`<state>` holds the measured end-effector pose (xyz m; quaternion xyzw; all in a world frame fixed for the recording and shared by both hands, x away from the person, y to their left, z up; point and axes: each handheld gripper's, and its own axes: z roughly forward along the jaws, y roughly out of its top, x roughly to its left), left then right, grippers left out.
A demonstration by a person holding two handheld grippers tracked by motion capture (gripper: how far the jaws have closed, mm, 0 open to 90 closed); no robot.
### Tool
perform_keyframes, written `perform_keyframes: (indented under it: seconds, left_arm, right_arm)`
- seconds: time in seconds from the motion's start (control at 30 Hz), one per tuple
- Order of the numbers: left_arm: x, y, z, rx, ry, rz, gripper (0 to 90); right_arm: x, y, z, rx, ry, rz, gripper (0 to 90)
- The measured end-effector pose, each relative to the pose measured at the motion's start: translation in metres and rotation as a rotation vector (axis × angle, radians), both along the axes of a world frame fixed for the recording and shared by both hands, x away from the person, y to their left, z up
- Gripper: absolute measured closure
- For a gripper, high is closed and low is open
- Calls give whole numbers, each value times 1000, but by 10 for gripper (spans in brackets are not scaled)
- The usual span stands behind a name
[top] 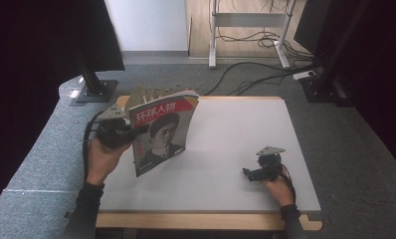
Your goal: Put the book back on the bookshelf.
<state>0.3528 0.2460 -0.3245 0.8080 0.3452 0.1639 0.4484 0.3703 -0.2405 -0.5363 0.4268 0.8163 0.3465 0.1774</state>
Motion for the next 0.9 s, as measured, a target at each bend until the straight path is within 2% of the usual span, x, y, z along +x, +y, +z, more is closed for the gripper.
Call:
perform_keyframes:
  seconds: [0.27,0.5,0.67,0.9]
  left_arm:
    - [-12,37,11,-10,-30,92,871]
    - [-17,69,16,3,-46,189,871]
    - [-9,83,14,1,-43,252,872]
    - [12,83,8,-7,-36,308,872]
  right_arm:
    - [0,0,0,0,-1,1,0]
    - [0,0,0,0,-2,0,0]
    - [0,0,0,0,-2,0,0]
    - [0,0,0,0,-1,0,0]
